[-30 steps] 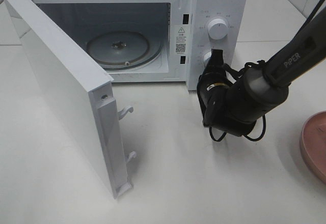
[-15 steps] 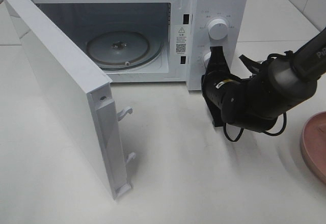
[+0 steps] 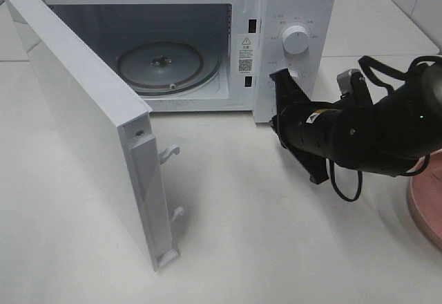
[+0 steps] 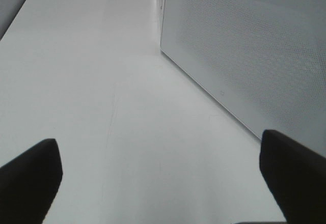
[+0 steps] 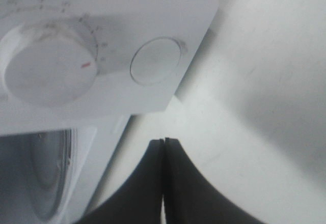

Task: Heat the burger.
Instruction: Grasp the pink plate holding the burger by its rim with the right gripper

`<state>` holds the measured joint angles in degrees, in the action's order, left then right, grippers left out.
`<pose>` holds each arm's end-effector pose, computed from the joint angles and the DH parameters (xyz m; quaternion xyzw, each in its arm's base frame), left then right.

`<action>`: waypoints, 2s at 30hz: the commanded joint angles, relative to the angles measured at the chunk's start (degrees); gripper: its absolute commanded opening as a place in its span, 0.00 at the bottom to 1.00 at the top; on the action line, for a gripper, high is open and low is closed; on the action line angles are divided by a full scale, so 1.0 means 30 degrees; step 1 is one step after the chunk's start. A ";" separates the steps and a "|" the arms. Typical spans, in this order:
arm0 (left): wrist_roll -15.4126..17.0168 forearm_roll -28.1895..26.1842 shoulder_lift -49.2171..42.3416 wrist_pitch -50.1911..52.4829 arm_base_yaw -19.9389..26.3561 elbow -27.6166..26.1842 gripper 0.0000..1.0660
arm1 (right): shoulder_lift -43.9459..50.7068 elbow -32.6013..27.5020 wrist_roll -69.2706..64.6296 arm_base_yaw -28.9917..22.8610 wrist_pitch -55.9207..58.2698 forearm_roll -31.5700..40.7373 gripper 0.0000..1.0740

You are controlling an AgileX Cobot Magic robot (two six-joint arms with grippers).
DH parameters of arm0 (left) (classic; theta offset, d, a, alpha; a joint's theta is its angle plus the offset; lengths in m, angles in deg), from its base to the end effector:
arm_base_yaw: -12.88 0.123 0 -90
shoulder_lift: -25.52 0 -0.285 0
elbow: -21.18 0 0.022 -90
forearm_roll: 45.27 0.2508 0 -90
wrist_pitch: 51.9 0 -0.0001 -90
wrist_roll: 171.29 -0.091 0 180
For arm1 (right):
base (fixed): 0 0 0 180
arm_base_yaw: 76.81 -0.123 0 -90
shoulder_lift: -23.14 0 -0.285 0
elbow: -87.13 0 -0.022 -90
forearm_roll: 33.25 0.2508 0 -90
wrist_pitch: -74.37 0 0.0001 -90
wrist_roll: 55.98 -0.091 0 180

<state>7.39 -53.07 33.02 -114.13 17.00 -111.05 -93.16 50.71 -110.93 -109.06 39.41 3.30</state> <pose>-0.0079 -0.0115 0.2797 -0.0167 0.8528 -0.0433 0.5202 0.2975 0.1510 0.1185 0.4667 0.7354 0.3232 0.3699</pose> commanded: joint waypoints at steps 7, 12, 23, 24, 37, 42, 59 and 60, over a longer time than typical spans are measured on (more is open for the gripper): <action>-0.0038 -0.0153 -0.0306 0.0286 0.0019 0.0000 0.92 | 0.2559 -0.0306 0.6303 0.0306 0.5386 -0.1471 0.00; -0.0038 -0.0153 -0.0306 0.0286 0.0019 0.0000 0.92 | 0.4087 -0.0306 1.1096 0.1241 0.9358 -0.1604 0.02; -0.0038 -0.0153 -0.0306 0.0286 0.0019 0.0000 0.92 | 0.6685 -0.0306 1.5623 0.2120 1.6157 -0.7124 0.04; -0.0038 -0.0153 -0.0306 0.0286 0.0019 0.0000 0.92 | 0.6875 -0.0306 1.5775 0.2311 1.6788 -0.7448 0.05; -0.0038 -0.0153 -0.0306 0.0286 0.0019 0.0000 0.92 | 0.9855 -0.0306 1.6119 0.4412 2.3243 -1.0924 0.12; -0.0038 -0.0153 -0.0306 0.0286 0.0019 0.0000 0.92 | 1.0943 -0.0306 1.6119 0.5577 2.4752 -1.2758 0.38; -0.0038 -0.0153 -0.0306 0.0286 0.0019 0.0000 0.92 | 1.1154 -0.0306 1.6291 0.7697 2.6012 -1.4515 0.92; -0.0038 -0.0153 -0.0306 0.0286 0.0019 0.0000 0.92 | 1.1154 -0.0306 1.6387 0.7888 2.5936 -1.4515 0.92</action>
<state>7.39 -53.07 33.02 -114.13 17.00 -111.05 -60.10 49.73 -62.57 -85.86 116.94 -39.56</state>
